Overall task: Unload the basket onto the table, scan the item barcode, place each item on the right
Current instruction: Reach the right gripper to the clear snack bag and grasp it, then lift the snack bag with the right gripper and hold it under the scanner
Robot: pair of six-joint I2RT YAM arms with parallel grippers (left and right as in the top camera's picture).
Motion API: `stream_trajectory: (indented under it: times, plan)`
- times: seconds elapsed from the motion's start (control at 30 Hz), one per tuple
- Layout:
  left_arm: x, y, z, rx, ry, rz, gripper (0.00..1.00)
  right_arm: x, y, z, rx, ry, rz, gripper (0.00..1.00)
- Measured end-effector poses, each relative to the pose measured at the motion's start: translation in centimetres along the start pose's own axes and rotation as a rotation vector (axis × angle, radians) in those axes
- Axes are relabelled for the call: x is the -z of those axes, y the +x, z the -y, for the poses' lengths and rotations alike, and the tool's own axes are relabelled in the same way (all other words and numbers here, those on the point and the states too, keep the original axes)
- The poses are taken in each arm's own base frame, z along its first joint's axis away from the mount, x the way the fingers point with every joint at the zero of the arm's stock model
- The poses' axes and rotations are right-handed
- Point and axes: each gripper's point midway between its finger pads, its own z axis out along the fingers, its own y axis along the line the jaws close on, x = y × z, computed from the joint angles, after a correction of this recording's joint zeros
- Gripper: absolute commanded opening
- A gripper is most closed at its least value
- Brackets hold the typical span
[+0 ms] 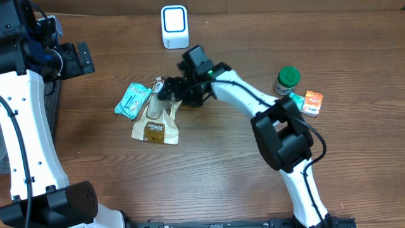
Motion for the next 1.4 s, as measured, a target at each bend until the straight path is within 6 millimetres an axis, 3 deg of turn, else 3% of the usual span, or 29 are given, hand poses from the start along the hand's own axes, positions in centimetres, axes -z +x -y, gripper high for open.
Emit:
stream_trajectory:
  times: [0.13,0.2,0.37,0.57,0.77,0.9,1.03,1.13,1.27,1.4]
  plan:
    - [0.0,0.0,0.0,0.000,0.000,0.000,1.00,-1.2,1.0,-0.5,-0.031,0.045,0.015,0.87]
    - [0.0,0.0,0.0,0.000,0.000,0.000,1.00,-1.5,1.1,-0.9,-0.033,0.047,0.029,0.82]
    - [0.0,0.0,0.0,0.000,0.000,0.000,0.99,-2.2,0.9,-0.3,-0.060,0.056,0.035,0.50]
    - [0.0,0.0,0.0,0.000,0.000,0.000,1.00,-2.6,1.0,-0.1,-0.070,0.035,0.015,0.25]
    - [0.0,0.0,0.0,0.000,0.000,0.000,1.00,-2.3,1.5,-0.3,-0.011,-0.018,-0.040,0.13]
    - [0.0,0.0,0.0,0.000,0.000,0.000,1.00,-1.2,2.0,0.8,-0.004,-0.058,-0.115,0.08]
    - [0.0,0.0,0.0,0.000,0.000,0.000,1.00,1.0,1.4,2.2,0.025,-0.120,-0.160,0.04]
    - [0.0,0.0,0.0,0.000,0.000,0.000,1.00,4.4,0.7,1.8,0.076,-0.180,-0.159,0.04]
    - [0.0,0.0,0.0,0.000,0.000,0.000,1.00,11.3,0.5,-3.0,0.251,-0.265,-0.080,0.04]
    - [0.0,0.0,0.0,0.000,0.000,0.000,1.00,18.9,1.6,-8.7,0.467,-0.337,0.042,0.04]
